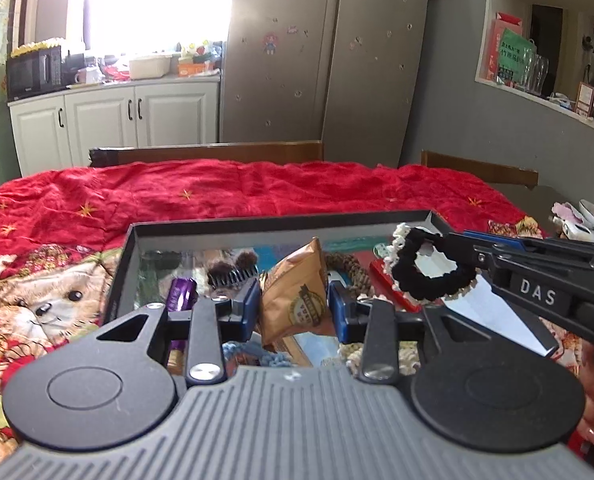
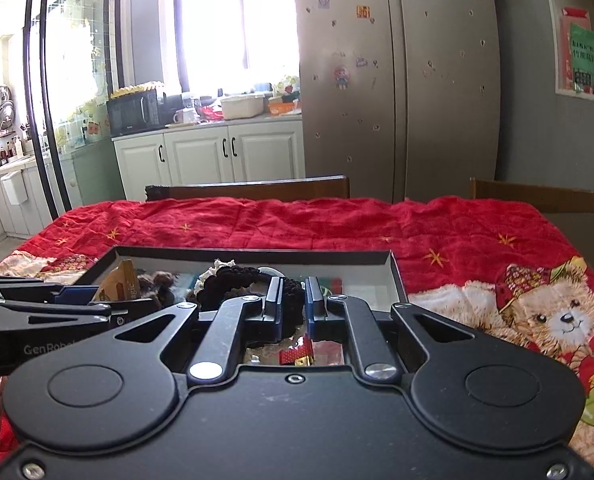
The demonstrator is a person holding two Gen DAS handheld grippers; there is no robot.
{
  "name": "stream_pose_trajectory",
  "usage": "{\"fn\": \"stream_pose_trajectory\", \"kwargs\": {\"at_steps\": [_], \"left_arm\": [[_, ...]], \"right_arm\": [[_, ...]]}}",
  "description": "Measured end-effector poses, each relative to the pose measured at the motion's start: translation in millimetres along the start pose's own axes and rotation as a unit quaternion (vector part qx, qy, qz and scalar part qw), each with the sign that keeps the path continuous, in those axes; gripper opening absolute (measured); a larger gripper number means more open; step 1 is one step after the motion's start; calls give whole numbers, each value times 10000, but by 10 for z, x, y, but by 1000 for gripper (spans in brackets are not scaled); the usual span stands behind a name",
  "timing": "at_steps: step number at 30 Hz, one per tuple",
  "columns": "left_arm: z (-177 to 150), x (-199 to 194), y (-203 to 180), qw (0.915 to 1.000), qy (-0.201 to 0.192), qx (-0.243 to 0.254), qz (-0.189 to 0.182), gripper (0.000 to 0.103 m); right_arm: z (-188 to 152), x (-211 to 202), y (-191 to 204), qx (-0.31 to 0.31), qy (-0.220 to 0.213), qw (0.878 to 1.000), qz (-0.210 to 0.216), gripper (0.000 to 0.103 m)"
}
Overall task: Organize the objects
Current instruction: 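Lower and release the paper packet with left tool while right tool releases the black scrunchie in the box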
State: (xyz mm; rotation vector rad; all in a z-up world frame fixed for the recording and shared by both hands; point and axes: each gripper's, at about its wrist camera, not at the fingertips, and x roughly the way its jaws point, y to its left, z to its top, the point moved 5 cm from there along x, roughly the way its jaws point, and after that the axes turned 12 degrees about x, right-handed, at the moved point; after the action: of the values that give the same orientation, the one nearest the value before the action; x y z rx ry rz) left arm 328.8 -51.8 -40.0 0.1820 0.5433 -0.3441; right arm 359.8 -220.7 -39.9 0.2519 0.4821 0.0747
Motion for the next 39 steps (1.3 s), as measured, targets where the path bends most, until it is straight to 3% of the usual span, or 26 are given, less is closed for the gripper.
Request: {"fn": "stream_pose_trajectory", "kwargs": {"at_steps": [39], "left_arm": [[-166,277,-144,9969,645,451,-36,47]], "right_arm": [[-285,315,-61,-73,606,9979,-215,12]]}}
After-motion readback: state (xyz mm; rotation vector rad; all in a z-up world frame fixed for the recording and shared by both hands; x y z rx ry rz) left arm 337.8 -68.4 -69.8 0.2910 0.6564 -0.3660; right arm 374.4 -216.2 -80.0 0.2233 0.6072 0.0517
